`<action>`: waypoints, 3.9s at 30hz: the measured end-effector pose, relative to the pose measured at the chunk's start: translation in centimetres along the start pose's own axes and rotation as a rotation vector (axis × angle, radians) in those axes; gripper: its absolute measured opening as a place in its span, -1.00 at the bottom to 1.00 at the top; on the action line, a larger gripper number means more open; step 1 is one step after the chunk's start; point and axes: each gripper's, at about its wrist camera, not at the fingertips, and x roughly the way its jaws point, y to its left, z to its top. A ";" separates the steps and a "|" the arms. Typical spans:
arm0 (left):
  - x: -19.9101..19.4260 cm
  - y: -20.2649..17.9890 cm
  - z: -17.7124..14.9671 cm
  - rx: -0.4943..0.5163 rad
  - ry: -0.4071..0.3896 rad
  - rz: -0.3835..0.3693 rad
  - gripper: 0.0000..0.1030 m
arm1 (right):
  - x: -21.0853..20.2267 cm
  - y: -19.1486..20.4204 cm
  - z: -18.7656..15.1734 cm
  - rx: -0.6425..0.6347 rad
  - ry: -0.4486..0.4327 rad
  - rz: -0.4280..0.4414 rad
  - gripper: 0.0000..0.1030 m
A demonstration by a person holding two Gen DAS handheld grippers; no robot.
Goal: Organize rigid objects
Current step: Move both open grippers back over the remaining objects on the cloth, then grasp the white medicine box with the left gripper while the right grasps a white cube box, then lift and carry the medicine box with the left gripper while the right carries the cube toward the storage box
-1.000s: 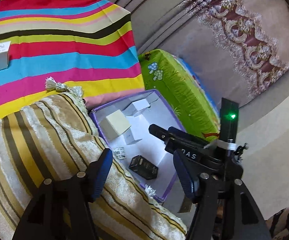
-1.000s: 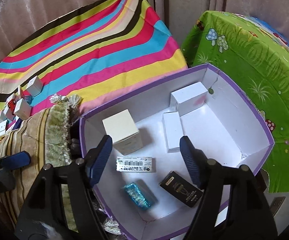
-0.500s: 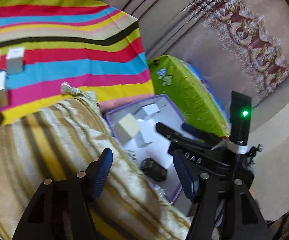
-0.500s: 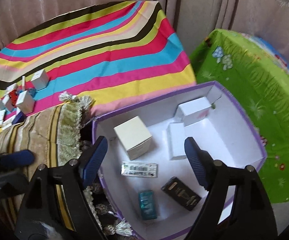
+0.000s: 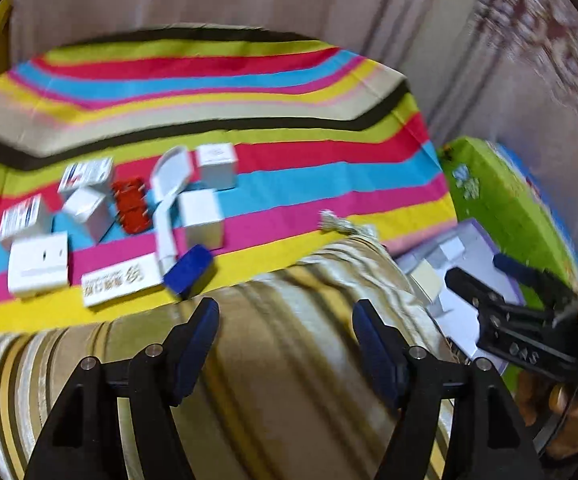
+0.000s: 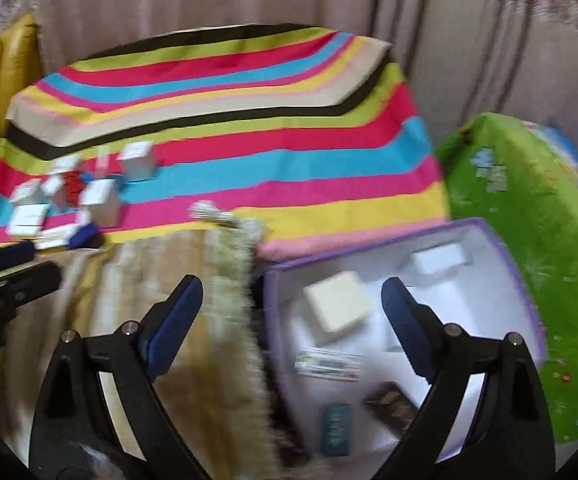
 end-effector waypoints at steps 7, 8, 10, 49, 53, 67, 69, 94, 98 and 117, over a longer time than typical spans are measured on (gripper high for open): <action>-1.7 6.3 1.3 -0.080 -0.042 0.091 0.36 | 0.6 4.4 2.0 -0.052 0.001 0.105 0.79; -1.9 7.2 1.5 -0.098 -0.045 0.110 0.37 | 0.7 4.9 2.3 -0.058 0.000 0.114 0.79; -2.3 10.0 2.2 -0.150 -0.050 0.158 0.49 | 1.1 6.4 3.1 -0.075 0.004 0.139 0.79; 3.9 25.8 6.0 -0.402 -0.002 0.407 0.84 | 11.7 17.5 6.3 -0.203 0.134 0.114 0.71; 4.7 26.0 6.0 -0.403 0.017 0.415 0.84 | 11.3 17.7 6.5 -0.207 0.107 0.119 0.71; 4.9 25.8 5.8 -0.389 0.019 0.434 0.41 | 13.4 18.0 6.5 -0.202 0.194 0.114 0.13; 5.0 25.8 5.8 -0.383 0.014 0.437 0.40 | 13.5 18.0 6.4 -0.204 0.203 0.118 -0.23; -1.0 18.0 5.2 -0.174 -0.220 0.519 0.39 | 10.7 17.1 5.9 -0.184 0.089 0.174 -0.23; -1.2 16.1 4.6 -0.148 -0.223 0.496 0.39 | 10.1 16.5 5.8 -0.170 0.081 0.186 -0.23; -0.4 7.6 2.9 0.010 -0.175 0.425 0.39 | 6.4 10.2 4.6 -0.025 0.054 0.221 -0.23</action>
